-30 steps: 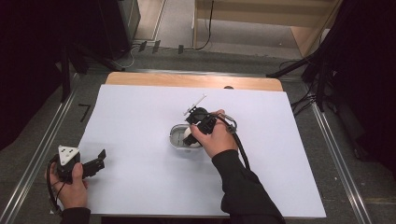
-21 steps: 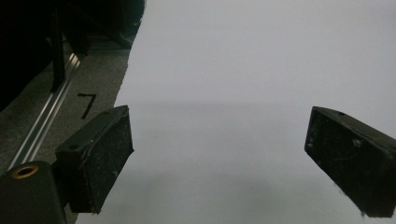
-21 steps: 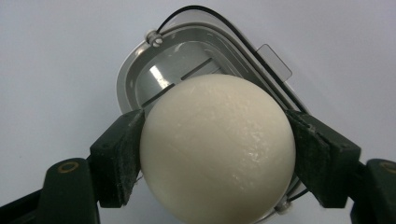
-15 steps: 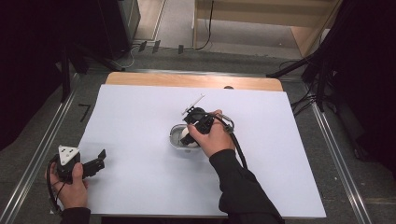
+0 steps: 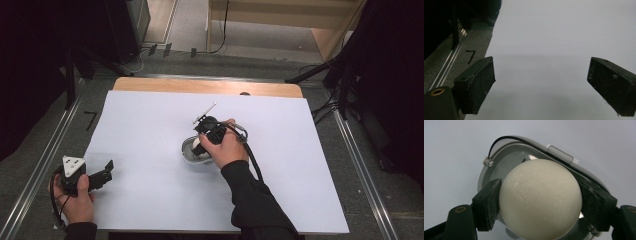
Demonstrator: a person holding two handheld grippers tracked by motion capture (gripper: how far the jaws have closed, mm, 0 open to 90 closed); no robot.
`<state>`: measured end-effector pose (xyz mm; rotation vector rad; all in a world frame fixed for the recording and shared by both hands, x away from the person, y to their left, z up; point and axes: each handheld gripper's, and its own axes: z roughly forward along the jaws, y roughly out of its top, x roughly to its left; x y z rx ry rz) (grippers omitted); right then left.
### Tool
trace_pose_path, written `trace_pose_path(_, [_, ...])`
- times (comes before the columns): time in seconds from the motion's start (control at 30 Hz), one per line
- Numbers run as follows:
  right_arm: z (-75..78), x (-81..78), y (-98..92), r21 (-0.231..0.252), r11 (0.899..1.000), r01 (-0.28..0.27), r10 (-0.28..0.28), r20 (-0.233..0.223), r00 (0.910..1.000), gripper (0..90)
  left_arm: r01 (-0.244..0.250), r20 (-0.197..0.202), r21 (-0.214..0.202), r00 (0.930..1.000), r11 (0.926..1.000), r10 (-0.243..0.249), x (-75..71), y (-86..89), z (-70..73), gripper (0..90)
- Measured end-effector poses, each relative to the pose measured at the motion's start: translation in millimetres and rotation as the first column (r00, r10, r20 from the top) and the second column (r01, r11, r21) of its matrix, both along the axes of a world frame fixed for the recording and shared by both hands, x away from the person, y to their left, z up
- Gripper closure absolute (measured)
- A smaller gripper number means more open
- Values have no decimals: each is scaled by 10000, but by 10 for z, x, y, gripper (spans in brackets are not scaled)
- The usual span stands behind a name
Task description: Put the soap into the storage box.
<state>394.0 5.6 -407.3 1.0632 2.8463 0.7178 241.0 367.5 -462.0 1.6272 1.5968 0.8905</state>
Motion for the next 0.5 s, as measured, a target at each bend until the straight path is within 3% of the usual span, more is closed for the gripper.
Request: trace_pose_path(0.5, [-20,-4,17,-59,9992,407,-406,113,9991,249,11,0,1,10000,10000,-11,1,0,0,82])
